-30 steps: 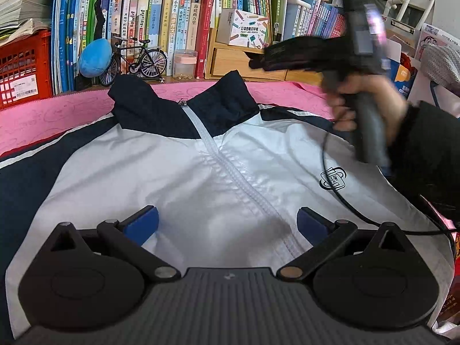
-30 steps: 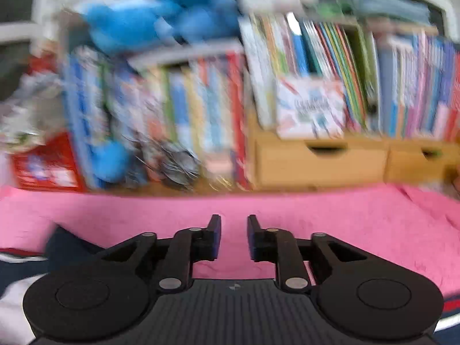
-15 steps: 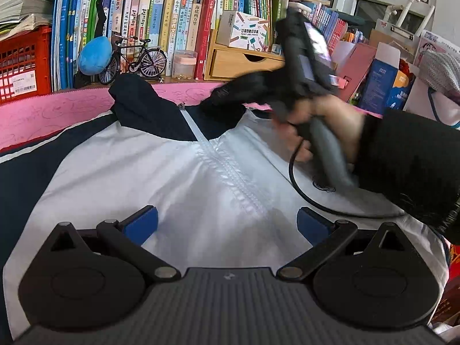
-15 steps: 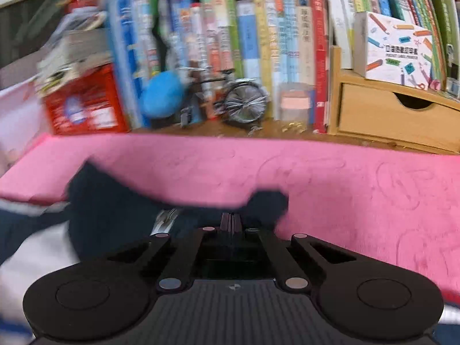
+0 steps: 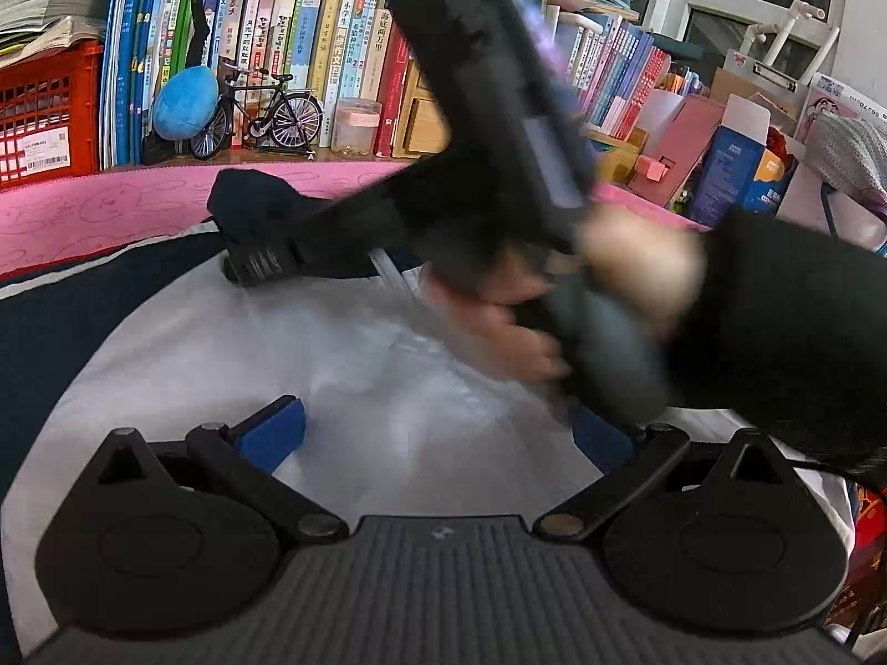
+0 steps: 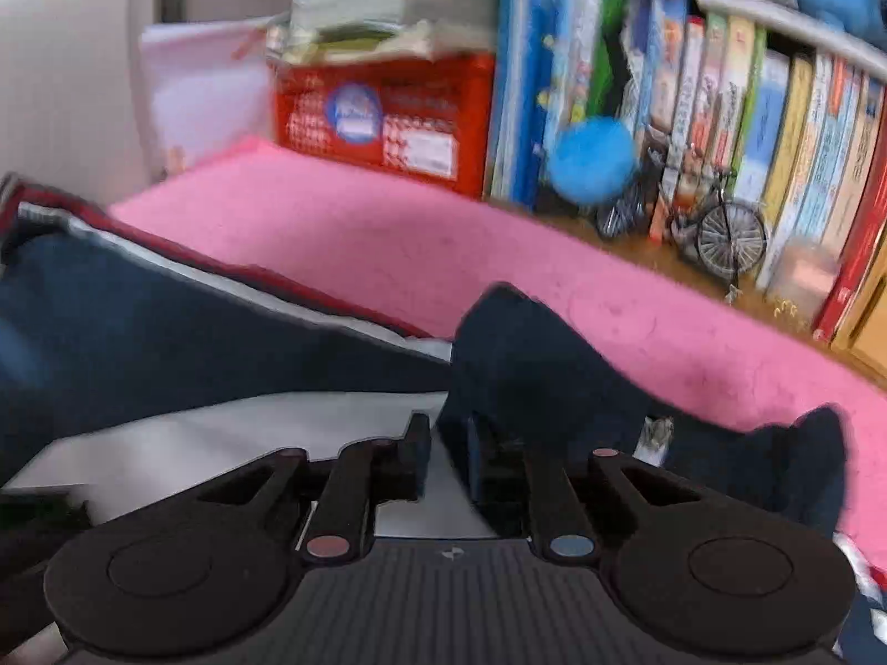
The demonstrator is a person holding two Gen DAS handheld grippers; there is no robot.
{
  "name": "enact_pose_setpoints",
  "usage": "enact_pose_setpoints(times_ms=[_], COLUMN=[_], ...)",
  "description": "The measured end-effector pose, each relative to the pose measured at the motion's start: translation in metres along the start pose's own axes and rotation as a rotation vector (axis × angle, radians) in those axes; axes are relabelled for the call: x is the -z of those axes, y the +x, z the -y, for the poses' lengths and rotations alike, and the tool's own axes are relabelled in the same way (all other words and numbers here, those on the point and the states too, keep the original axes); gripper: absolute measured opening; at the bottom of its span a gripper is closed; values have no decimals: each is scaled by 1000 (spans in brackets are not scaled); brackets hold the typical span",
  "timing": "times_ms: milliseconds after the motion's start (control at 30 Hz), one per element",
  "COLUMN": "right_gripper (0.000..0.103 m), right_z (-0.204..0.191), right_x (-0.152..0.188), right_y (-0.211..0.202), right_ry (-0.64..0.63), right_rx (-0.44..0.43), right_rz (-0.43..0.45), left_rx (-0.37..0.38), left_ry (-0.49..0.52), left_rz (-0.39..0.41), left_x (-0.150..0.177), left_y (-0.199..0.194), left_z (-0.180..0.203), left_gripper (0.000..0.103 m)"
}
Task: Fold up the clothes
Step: 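Grasp the navy collar with the right tool and pull it flat, then open the right tool to release the collar and withdraw it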
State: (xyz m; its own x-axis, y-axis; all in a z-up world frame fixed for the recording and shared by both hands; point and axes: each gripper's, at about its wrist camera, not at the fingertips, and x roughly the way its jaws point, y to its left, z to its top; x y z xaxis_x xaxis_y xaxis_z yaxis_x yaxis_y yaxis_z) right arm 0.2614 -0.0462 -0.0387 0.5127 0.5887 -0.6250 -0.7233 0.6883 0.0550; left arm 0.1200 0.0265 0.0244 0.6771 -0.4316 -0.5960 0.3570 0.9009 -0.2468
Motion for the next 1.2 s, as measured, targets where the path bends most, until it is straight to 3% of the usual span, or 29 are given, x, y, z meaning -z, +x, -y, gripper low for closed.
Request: enact_pose_setpoints(times_ms=[67, 167, 233, 300, 333, 467, 533, 633, 767, 867, 967, 1067, 1200], right_gripper=[6, 8, 17, 37, 46, 51, 55, 57, 57, 62, 62, 64, 90], right_z=[23, 36, 32, 33, 35, 49, 55, 25, -22, -51, -63, -85, -134], right_x=[-8, -14, -14, -5, 5, 57, 95, 154, 230, 268, 276, 271, 274], right_y=[13, 16, -5, -41, -64, -158, -202, -255, -291, -313, -320, -313, -288], right_ry=[99, 210, 236, 232, 234, 258, 276, 275, 217, 141, 122, -3, -354], right_rx=[-28, -40, -13, -6, 6, 70, 89, 102, 99, 129, 162, 249, 311], right_rz=[18, 14, 38, 100, 131, 229, 242, 200, 50, 93, 101, 92, 103], left_rx=[4, 15, 22, 24, 24, 30, 17, -56, -114, -128, -136, -187, -186], left_ry=[-8, -26, -33, -36, -35, -49, -76, -105, -27, 67, 162, 264, 322], left_rz=[1, 2, 2, 0, 0, 1, 14, 41, 87, 108, 105, 92, 45], left_x=[-1, -2, -3, -3, -3, -5, -5, -1, 20, 47, 72, 86, 92], left_y=[0, -2, -2, -3, -3, -4, -7, -21, -71, -113, -148, -155, -145], left_z=[-1, -4, -5, -5, -5, -7, -9, -14, -3, 17, 38, 56, 67], left_gripper=[103, 103, 103, 103, 103, 103, 103, 103, 103, 103, 103, 103, 103])
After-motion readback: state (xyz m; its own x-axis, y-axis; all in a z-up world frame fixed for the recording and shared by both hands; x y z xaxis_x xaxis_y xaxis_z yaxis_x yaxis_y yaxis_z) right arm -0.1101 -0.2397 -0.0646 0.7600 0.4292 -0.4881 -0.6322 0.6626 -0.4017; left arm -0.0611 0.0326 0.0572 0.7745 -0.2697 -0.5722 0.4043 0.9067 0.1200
